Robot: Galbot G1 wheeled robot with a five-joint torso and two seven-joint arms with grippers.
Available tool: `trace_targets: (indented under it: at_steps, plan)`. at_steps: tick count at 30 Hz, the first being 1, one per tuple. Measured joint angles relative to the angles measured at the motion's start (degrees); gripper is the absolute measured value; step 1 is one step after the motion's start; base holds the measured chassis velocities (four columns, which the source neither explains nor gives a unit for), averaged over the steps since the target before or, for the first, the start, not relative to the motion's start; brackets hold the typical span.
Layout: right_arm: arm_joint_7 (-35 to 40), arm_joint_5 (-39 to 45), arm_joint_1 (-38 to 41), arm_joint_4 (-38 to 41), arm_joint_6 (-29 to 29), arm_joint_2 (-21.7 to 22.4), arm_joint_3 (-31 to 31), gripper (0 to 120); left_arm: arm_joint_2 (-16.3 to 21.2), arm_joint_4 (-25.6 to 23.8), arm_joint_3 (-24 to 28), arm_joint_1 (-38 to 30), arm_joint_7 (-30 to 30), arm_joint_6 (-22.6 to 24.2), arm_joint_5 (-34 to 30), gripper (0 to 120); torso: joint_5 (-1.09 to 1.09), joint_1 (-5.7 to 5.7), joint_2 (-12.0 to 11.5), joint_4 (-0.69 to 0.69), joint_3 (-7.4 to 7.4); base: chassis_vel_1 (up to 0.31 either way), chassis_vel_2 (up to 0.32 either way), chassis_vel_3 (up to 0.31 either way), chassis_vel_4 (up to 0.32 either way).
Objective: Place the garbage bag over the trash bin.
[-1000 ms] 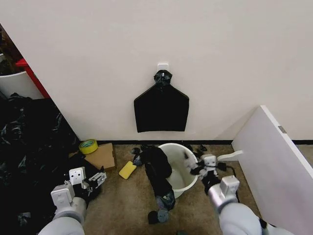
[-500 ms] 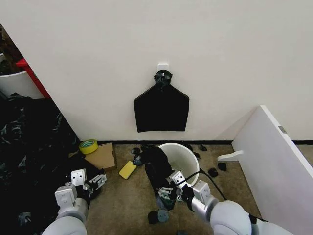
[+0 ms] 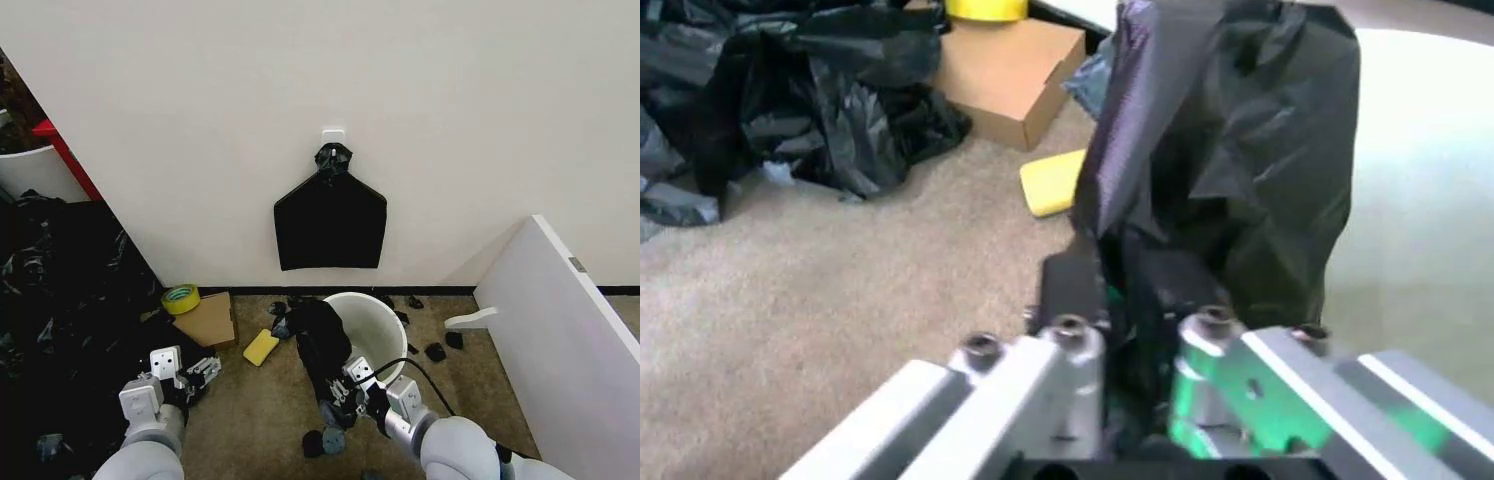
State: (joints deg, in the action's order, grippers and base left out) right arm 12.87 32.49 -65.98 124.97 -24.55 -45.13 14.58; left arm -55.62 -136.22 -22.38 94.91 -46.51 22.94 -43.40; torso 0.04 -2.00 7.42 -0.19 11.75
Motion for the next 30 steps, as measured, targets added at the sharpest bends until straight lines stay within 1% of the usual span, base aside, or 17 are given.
trace_targets:
  at_steps: [1, 4, 7, 9, 10, 12, 13, 16, 18, 19, 20, 22, 23, 25, 28, 30]
  plan:
    - [0.0, -0.5, -0.1, -0.1, 0.1, 0.0, 0.2, 0, 0.0, -0.1, 0.0, 0.1, 0.0, 0.0, 0.0, 100, 0.0, 0.0, 0.0, 0.0, 0.0, 0.0, 0.0, 0.0, 0.0]
    - [0.2, -0.9, -0.1, -0.3, 0.5, -0.2, 0.3, 0, 0.0, -0.2, 0.0, 0.2, 0.0, 0.0, 0.0, 100, 0.0, 0.0, 0.0, 0.0, 0.0, 0.0, 0.0, 0.0, 0.0]
    - [2.3, -0.7, 0.4, -1.1, 3.4, -1.2, 0.3, 0, -0.2, -0.3, 0.1, 0.6, 0.2, -0.5, 0.0, 100, 0.0, 0.0, 0.0, 0.0, 0.0, 0.0, 0.0, 0.0, 0.0]
    - [4.6, 0.4, 0.7, -1.3, 5.0, -1.8, 0.2, 0, -0.3, -0.3, 0.7, 0.9, 1.3, -1.5, 0.3, 100, 0.01, 0.0, 0.0, 0.01, 0.0, 0.0, 0.0, 0.0, 0.0]
    - [7.0, 1.7, 0.9, -1.5, 6.3, -2.4, 0.3, 0, -0.4, 0.0, 1.6, 1.2, 2.6, -2.7, 0.7, 100, 0.01, 0.0, 0.0, 0.01, 0.0, 0.0, 0.0, 0.0, 0.0]
    - [7.9, 2.2, 0.9, -1.5, 6.7, -2.6, 0.4, 0, -0.5, 0.1, 1.9, 1.2, 3.1, -3.1, 0.8, 100, 0.01, 0.0, 0.0, 0.01, 0.0, 0.0, 0.0, 0.0, 0.0]
    - [10.0, 3.6, 1.0, -1.7, 7.9, -3.1, 0.6, 0, -0.8, 0.6, 2.9, 1.2, 4.7, -4.3, 0.9, 100, 0.01, 0.0, 0.0, 0.01, 0.0, 0.0, 0.0, 0.0, 0.0]
    - [13.4, 6.1, 0.8, -2.1, 9.5, -4.0, 0.8, 0, -1.5, 2.2, 4.7, 0.6, 7.9, -7.1, 0.0, 100, 0.01, 0.0, 0.0, 0.02, 0.0, 0.0, 0.0, 0.0, 0.0]
    - [14.9, 7.9, -0.1, -2.6, 10.2, -4.3, 0.4, 0, -1.8, 5.3, 5.8, -1.4, 11.4, -10.2, -2.0, 100, 0.01, 0.0, 0.0, 0.0, 0.0, 0.0, 0.0, 0.0, 0.0]
    - [14.9, 7.9, -0.1, -2.6, 10.2, -4.3, 0.4, 0, -1.8, 5.3, 5.8, -1.4, 11.4, -10.2, -2.0, 100, 0.01, 0.0, 0.0, 0.0, 0.0, 0.0, 0.0, 0.0, 0.0]
    - [15.3, 8.6, -0.5, -2.7, 10.5, -4.4, 0.2, 0, -1.9, 6.7, 6.1, -2.7, 12.6, -11.2, -3.3, 100, 0.0, 0.0, 0.0, 0.0, 0.0, 0.0, 0.0, 0.0, 0.0]
    - [15.5, 9.3, -0.7, -2.8, 10.8, -4.4, 0.0, 0, -2.0, 7.6, 6.3, -3.9, 13.2, -11.7, -4.2, 100, 0.0, 0.0, 0.0, 0.0, 0.0, 0.0, 0.0, 0.0, 0.0]
    - [16.5, 12.3, -1.2, -2.6, 11.4, -4.9, -0.2, 0, -2.3, 9.9, 6.7, -7.5, 14.7, -12.6, -6.8, 100, -0.01, 0.0, 0.0, -0.01, 0.0, 0.0, 0.0, 0.0, 0.0]
    - [17.7, 15.4, -1.4, -2.0, 11.8, -5.5, -0.3, 0, -2.3, 11.1, 6.8, -10.0, 15.1, -12.7, -8.9, 100, 0.0, 0.0, 0.0, -0.01, 0.0, 0.0, 0.0, 0.0, 0.0]
    - [19.4, 17.8, -1.4, -1.4, 12.0, -6.3, -0.4, 0, -2.2, 11.5, 7.0, -11.7, 15.4, -12.3, -10.8, 100, -0.01, 0.0, 0.0, 0.0, 0.0, 0.0, 0.0, 0.0, 0.0]
    - [21.2, 19.8, -1.4, -1.2, 12.6, -7.1, -0.6, 0, -1.9, 11.6, 7.5, -14.0, 15.4, -10.3, -13.2, 100, 0.01, 0.0, 0.0, 0.0, 0.0, 0.0, 0.0, 0.0, 0.0]
